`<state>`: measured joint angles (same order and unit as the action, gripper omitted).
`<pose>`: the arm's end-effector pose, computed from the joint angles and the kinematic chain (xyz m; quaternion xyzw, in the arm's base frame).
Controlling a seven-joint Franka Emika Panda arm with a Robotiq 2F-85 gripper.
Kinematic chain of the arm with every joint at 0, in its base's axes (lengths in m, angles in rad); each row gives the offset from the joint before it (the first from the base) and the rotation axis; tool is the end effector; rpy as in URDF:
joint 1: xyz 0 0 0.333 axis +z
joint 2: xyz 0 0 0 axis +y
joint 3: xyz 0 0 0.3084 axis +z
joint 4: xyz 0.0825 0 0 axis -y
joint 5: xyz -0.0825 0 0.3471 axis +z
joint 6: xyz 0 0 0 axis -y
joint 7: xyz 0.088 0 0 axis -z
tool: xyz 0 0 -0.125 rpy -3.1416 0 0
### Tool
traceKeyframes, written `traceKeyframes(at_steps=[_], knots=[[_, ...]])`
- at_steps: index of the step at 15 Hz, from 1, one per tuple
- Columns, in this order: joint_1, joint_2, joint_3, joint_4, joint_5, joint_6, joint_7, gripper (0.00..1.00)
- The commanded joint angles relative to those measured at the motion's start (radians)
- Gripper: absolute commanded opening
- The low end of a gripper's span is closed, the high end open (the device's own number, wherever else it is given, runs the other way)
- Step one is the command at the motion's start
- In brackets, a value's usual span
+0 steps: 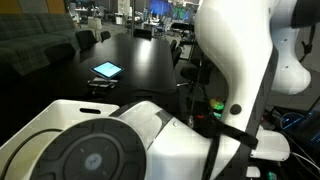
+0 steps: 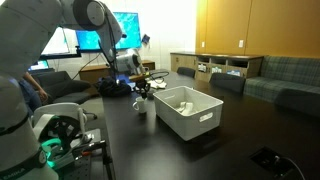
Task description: Pick up the yellow towel and put it in the bucket, pick up the marker and put it in the cup, pick up the white towel and put it in the bucket, finally pick up the black masking tape and put it in the cup
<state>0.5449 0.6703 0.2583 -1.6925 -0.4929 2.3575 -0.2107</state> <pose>0.4724 0.4468 0.2211 0.7909 0.6042 0.0437 0.0870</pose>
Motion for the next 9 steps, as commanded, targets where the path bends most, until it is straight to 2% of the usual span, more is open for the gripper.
traceKeyframes(at_steps=[1,9], knots=[[0.014,0.041,0.027,0.059,-0.017,-0.023,-0.156,0.19],[0.014,0.06,0.041,0.101,-0.011,-0.065,-0.349,0.19]])
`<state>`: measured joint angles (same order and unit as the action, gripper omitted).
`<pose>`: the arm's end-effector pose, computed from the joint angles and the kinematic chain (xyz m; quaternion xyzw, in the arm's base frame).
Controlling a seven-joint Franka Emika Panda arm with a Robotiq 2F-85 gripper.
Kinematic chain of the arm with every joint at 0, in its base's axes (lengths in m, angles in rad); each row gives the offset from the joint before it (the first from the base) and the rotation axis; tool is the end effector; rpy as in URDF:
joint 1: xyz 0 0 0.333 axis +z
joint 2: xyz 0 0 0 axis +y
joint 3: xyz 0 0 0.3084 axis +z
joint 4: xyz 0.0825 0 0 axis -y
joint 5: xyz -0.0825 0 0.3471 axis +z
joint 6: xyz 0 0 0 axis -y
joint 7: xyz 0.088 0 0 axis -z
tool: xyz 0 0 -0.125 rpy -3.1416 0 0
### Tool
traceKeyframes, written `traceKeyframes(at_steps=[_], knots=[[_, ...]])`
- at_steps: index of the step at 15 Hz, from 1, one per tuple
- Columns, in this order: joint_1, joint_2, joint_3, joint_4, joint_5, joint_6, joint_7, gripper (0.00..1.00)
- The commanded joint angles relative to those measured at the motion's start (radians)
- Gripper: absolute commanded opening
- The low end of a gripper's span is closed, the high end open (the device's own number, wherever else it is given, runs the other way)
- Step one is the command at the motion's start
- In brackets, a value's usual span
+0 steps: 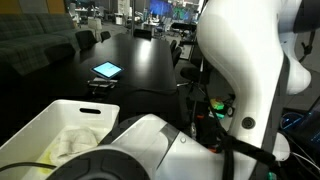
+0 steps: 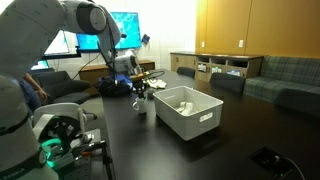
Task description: Pick up the yellow towel and put it in the bucket, pick up the marker and put it in the cup, pick up the white towel and put it in the bucket, finally pick up the black masking tape and put it in the cup
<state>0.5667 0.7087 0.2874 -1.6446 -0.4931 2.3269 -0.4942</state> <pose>0.4587 0.4710 0.2154 0.6870 0.7214 0.0253 0.0837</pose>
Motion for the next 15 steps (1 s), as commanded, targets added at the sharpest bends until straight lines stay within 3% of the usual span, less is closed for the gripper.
traceKeyframes(at_steps=[1,11,13,15], knots=[[-0.009,0.025,0.014,0.06,-0.01,-0.04,-0.084,0.19],[-0.006,0.07,0.01,0.132,0.003,-0.094,-0.201,0.19],[-0.005,0.067,0.009,0.133,0.002,-0.1,-0.21,0.55],[-0.005,0.064,0.007,0.13,-0.001,-0.101,-0.215,0.69]])
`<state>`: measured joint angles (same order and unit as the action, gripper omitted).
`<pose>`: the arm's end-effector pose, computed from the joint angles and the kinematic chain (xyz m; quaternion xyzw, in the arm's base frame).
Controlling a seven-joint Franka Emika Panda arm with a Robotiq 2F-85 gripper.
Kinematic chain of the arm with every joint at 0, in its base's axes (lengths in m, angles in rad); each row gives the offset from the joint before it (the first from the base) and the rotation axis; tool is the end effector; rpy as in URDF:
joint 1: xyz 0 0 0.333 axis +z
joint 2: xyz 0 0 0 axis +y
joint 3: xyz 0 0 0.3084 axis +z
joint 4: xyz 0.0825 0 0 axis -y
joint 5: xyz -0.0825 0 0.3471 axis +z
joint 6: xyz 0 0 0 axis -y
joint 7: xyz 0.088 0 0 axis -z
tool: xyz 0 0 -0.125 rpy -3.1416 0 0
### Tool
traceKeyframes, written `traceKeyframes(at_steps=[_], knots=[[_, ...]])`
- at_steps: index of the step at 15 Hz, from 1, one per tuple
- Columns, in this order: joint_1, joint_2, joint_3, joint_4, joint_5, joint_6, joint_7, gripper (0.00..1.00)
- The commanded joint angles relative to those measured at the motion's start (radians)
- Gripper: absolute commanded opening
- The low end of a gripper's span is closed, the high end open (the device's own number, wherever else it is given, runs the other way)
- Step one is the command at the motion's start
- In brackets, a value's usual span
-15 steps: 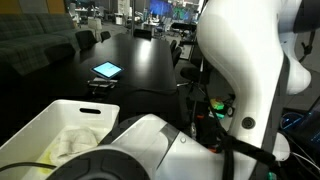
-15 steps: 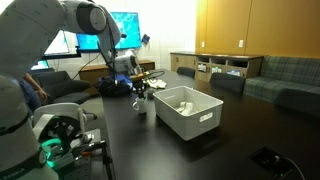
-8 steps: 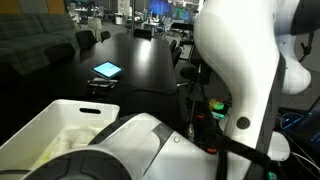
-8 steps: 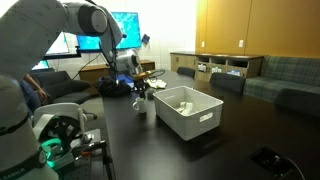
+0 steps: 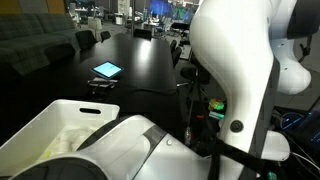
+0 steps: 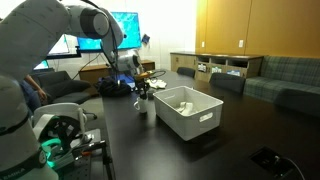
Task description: Pick up the yellow towel and put it in the bucket, pick up the marker and put it in the cup, pick up the white towel and put it in the bucket, finally pick up the black masking tape and put it in the cup
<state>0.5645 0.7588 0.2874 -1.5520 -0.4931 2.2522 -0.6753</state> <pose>0.4760 0.4722 0.2130 0.6305 0.7708 0.0018 0.0907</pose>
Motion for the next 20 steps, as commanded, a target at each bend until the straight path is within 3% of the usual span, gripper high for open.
traceKeyframes(at_steps=[1,3,4,5,8,12,16,20], knots=[[-0.004,0.011,0.009,0.034,0.0,-0.028,-0.041,0.76],[-0.002,0.007,0.008,0.032,-0.001,-0.03,-0.046,0.85],[-0.001,0.005,0.007,0.03,-0.001,-0.03,-0.044,0.98],[-0.002,-0.009,0.005,0.018,-0.001,-0.026,-0.035,1.0],[0.0,-0.079,-0.01,-0.04,-0.011,-0.027,0.02,1.0],[-0.002,-0.191,-0.05,-0.132,-0.023,-0.07,0.196,1.0],[-0.061,-0.306,-0.077,-0.291,-0.015,-0.089,0.359,1.0],[-0.166,-0.421,-0.087,-0.52,0.029,-0.055,0.488,1.0]])
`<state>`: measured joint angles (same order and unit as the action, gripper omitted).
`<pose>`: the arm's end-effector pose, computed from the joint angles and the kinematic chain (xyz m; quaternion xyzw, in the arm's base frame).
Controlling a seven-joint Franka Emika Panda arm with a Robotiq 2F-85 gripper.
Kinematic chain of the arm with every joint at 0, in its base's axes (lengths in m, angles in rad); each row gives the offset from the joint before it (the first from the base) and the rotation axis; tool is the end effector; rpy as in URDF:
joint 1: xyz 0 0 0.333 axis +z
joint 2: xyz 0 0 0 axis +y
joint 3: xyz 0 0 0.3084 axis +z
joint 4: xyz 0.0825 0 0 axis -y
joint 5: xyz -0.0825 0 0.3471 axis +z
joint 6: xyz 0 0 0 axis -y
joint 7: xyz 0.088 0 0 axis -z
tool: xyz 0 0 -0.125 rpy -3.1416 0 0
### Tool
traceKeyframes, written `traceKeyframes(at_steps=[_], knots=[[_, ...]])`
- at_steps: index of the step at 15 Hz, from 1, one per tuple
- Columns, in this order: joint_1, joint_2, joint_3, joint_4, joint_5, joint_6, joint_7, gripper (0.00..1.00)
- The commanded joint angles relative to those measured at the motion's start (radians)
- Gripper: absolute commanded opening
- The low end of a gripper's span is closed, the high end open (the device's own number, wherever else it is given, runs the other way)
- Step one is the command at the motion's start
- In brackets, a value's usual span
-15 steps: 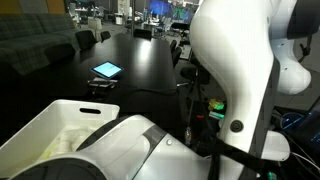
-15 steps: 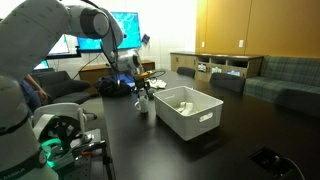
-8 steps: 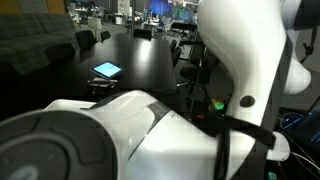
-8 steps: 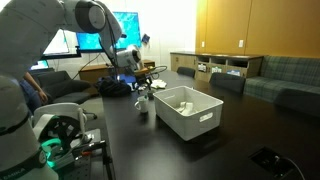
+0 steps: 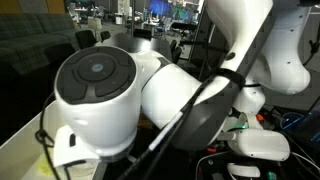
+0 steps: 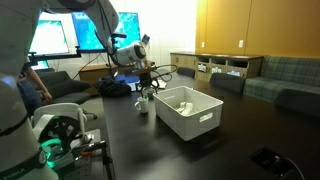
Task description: Pick up the yellow towel and put it in the bucket, pick up the marker and put it in the cup, pick up the white towel and put it in the bucket, finally pick up the black masking tape and put it in the cup
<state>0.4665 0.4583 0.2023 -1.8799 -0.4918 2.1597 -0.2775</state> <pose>0.4798 0.3389 0.2603 0.8020 0.5740 -0.0473 0.1584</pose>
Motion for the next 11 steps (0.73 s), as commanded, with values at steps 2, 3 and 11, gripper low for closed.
traceKeyframes(at_steps=[2,3,11], knots=[[-0.122,-0.168,-0.008,-0.302,0.057,0.057,0.141,1.0],[-0.15,-0.195,-0.012,-0.358,0.077,0.067,0.159,1.0],[-0.369,-0.41,-0.101,-0.787,0.286,0.176,0.164,1.0]])
